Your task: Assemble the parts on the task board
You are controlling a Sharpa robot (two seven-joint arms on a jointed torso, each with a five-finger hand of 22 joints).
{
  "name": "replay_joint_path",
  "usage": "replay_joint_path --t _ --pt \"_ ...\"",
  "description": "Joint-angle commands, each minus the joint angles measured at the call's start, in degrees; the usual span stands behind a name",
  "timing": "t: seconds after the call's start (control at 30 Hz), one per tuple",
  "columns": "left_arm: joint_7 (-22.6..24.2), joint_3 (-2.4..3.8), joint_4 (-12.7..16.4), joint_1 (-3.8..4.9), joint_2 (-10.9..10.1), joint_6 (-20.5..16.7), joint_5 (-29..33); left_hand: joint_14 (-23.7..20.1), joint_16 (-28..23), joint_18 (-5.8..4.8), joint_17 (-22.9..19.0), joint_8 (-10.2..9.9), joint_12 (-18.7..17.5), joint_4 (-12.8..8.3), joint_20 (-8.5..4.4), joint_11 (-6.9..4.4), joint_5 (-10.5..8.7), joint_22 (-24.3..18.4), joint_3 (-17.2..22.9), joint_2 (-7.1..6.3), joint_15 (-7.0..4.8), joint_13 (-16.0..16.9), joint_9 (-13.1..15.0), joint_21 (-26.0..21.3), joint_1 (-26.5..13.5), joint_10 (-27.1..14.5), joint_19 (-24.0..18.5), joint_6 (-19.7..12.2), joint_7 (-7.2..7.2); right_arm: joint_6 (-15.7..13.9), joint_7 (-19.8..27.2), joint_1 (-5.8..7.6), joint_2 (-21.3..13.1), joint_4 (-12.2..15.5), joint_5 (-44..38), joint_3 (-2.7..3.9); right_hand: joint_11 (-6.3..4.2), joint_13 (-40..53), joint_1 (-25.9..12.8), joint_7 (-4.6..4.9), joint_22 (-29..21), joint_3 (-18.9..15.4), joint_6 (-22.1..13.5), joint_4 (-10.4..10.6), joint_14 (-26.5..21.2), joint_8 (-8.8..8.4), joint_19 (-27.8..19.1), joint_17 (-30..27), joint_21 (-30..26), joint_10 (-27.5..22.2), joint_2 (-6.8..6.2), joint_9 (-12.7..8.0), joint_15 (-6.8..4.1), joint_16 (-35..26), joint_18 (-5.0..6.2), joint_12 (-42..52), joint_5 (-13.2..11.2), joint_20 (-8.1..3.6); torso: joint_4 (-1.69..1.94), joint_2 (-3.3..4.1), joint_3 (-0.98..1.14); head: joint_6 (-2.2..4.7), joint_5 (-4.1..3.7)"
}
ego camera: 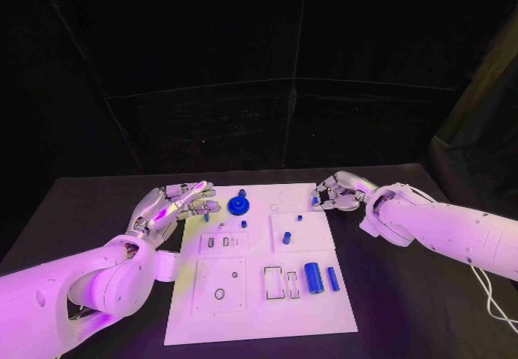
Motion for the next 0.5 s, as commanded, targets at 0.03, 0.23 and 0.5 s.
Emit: replay_joint_path --t 0.03,0.23,0.5 --pt "0.3 0.04 0.0 0.06 0.0 0.7 -0.1 0.4 -0.4 0.77 0.1 -0.4 -0.4 -0.4 0.07 0.17 0.25 -0.1 0.0 0.2 0.18 -0.1 0.0 -0.4 0.5 0.2 0.5 0.2 0.3 1.2 0.2 0.02 0.1 0.0 -1.0 0.02 0.02 0.1 0.3 -0.08 0.1 0.1 0.5 -0.5 3.2 0.26 0.2 2.3 -0.1 0.3 0.33 0.1 -0.23 0.1 0.91 0.5 -0.3 -0.05 -0.09 0.01 0.03 -0.06 0.05" --pt "0.2 0.04 0.0 0.06 0.0 0.7 -0.1 0.4 -0.4 0.77 0.1 -0.4 -0.4 -0.4 0.07 0.17 0.25 -0.1 0.0 0.2 0.18 -0.1 0.0 -0.4 0.5 0.2 0.5 0.2 0.3 1.1 0.3 -0.09 0.1 -0.1 -1.2 0.02 -0.07 0.3 0.6 -0.17 0.2 0.2 1.1 -0.7 3.3 0.42 0.3 2.4 -0.1 0.5 0.64 0.1 -0.31 0.2 0.88 0.6 -0.5 -0.13 -0.03 -0.04 0.0 -0.17 0.0" --pt "0.2 0.04 -0.1 0.05 0.0 0.6 -0.1 0.4 -0.4 0.77 0.1 -0.4 -0.4 -0.4 0.07 0.17 0.25 -0.1 0.0 0.2 0.18 -0.1 0.0 -0.4 0.5 0.2 0.5 0.2 0.3 0.9 0.3 -0.11 0.0 -0.2 -1.3 0.02 -0.19 0.5 0.4 -0.3 0.5 0.3 1.9 -0.7 3.3 0.65 0.5 2.6 0.1 0.8 1.18 0.2 -0.41 0.3 0.82 0.9 -0.6 -0.23 -0.06 -0.03 0.01 -0.22 -0.06"
